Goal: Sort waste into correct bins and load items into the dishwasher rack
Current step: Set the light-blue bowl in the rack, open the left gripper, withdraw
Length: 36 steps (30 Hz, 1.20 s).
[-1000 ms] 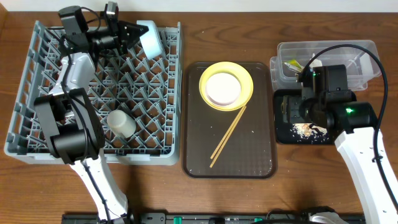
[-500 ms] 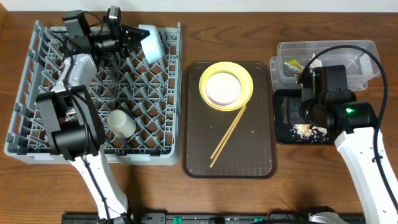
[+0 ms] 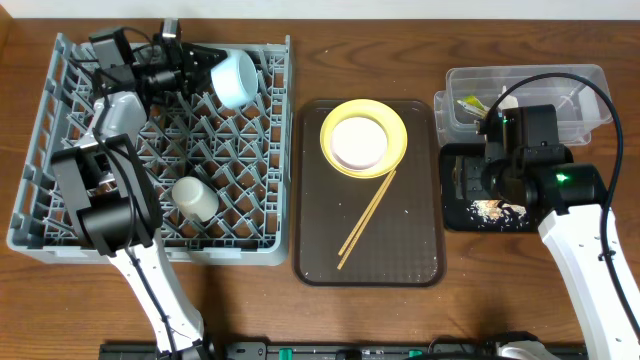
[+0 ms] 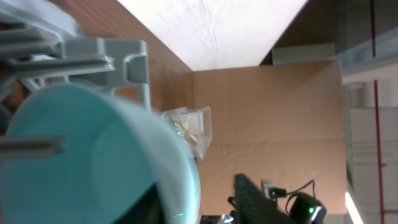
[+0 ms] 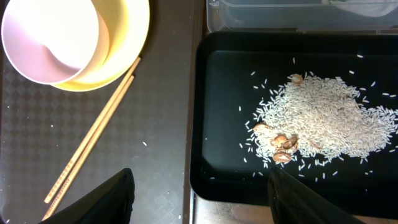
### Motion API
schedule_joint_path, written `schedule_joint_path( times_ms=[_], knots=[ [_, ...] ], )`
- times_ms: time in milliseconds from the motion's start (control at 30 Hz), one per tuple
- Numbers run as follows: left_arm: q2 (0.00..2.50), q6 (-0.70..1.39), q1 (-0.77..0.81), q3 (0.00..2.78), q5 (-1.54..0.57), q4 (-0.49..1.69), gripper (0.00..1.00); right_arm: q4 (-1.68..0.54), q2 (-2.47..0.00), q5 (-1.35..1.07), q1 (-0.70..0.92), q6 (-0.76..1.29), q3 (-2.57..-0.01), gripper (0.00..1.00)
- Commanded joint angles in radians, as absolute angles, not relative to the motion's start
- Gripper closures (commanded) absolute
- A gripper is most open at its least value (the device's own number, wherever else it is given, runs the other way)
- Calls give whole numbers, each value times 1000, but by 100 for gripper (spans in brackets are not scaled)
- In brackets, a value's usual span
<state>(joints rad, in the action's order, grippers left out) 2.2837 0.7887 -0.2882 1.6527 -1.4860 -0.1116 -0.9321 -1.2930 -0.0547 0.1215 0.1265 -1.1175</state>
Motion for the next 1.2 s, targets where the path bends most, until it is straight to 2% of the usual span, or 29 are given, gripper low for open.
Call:
schedule_joint_path(
  times_ms=[0,233,333,700,1000,1167],
  knots=[
    [2289,778,-291,1644,-1483,-113,59,-936,-1287,-50,115,142,-1137,34],
    [2289,778,-292,1644,-1452,-109,28,-937,-1287,-50,114,141,-1137,34],
    [2289,778,-294,1644,-1426,-93,22,-937,-1287,-50,115,141,-1137,33],
    [2283,674,-303,1644,-1356,38,16,-938,-1287,-50,114,142,-1137,33],
    [2204,398,-303,1644,-1162,326,11,-939,-1287,-49,114,141,-1137,33],
    [2144,351,-303,1644,-1097,387,10,-939,-1287,-49,114,141,-1137,33]
  ],
)
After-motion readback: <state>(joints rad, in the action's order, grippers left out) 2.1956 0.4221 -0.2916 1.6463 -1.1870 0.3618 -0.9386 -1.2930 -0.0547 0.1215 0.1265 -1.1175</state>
